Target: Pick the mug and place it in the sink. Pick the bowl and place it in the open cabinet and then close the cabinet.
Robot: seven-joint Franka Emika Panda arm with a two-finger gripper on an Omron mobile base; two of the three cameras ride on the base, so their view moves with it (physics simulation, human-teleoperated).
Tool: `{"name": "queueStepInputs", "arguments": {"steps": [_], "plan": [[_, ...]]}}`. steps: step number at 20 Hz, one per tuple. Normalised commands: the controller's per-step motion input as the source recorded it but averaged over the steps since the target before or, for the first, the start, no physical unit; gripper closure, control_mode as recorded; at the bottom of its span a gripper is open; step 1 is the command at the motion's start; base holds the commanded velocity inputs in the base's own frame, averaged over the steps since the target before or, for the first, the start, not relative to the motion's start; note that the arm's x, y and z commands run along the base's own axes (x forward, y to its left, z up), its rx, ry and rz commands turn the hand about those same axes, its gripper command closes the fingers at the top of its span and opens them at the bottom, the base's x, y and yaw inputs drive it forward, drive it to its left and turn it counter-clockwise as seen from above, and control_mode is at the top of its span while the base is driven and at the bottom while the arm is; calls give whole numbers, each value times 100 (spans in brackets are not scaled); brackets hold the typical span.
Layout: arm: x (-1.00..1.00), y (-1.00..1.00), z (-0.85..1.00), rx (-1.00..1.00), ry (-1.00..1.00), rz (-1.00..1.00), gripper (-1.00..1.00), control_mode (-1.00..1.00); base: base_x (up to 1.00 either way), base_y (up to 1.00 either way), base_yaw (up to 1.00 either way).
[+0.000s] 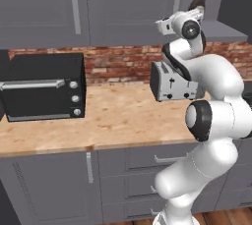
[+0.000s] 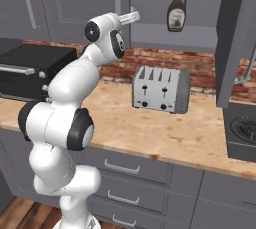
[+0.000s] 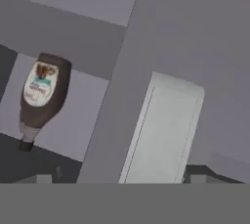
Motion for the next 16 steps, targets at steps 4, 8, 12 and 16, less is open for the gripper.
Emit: {"name": "queueStepInputs", "arguments": {"steps": [4, 8, 12, 16], "plan": [[75, 10, 0, -8, 24, 5, -100, -100, 0, 0, 0], [52, 3, 1, -1, 31, 14, -100, -100, 0, 0, 0], [31, 43, 0, 0, 35, 18, -100, -100, 0, 0, 0], [4, 51, -5, 0, 14, 3, -100, -100, 0, 0, 0]]}}
